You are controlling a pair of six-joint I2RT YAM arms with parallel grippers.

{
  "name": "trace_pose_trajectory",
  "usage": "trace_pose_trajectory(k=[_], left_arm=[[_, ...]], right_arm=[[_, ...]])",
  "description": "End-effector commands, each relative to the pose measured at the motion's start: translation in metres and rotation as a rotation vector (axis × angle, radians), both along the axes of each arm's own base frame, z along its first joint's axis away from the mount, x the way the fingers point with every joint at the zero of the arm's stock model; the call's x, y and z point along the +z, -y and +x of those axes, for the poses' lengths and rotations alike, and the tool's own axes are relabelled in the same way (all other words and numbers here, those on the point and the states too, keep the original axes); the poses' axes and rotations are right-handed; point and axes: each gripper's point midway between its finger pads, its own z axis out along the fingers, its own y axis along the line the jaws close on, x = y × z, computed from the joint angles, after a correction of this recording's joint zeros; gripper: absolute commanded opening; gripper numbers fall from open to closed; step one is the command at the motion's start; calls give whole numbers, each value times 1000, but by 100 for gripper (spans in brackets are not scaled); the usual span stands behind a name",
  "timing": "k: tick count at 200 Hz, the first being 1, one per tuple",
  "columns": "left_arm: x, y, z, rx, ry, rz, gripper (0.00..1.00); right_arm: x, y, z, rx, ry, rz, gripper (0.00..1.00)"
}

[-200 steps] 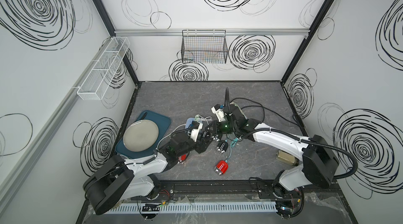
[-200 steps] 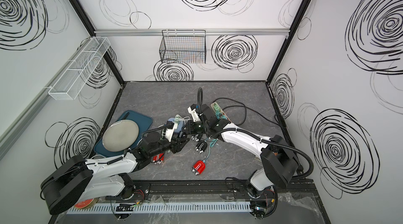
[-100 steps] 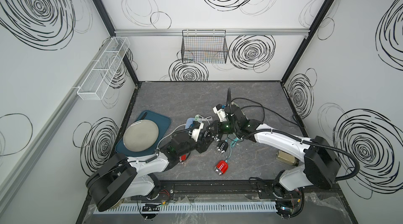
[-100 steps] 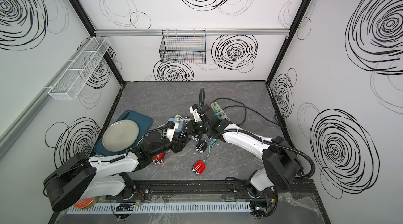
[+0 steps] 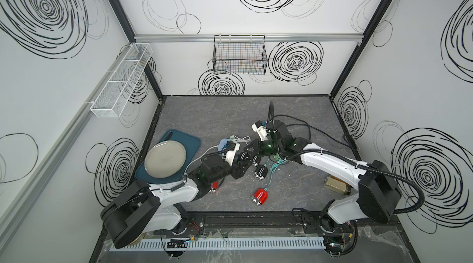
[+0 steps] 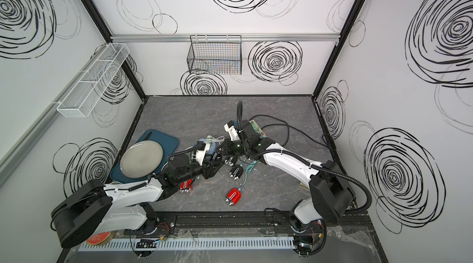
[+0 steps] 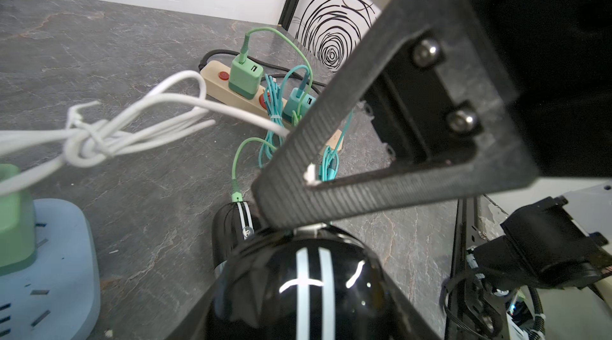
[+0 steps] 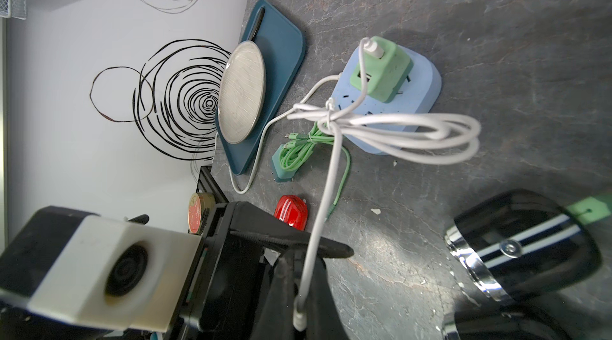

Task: Unplug the electric shaver
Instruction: Remove the charging cable from the electric shaver.

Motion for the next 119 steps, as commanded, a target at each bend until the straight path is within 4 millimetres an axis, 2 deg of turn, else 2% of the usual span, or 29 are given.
trace_pose_trajectory(k=[1,29,53,119], left_arm=[[-97,-40,-36,32,-281,250,30],[-98,-40,-37,31,-284,255,29],[-99,-40,-37,30,-286,258,28],[-101,-40,-39,32,-283,268,26]], right_arm=[[69,29,73,-248,255,36,0],[69,32,76,-277,346,-86,0],[71,33,77,-284,364,-102,0],[81,21,69,-174,175,196,0]])
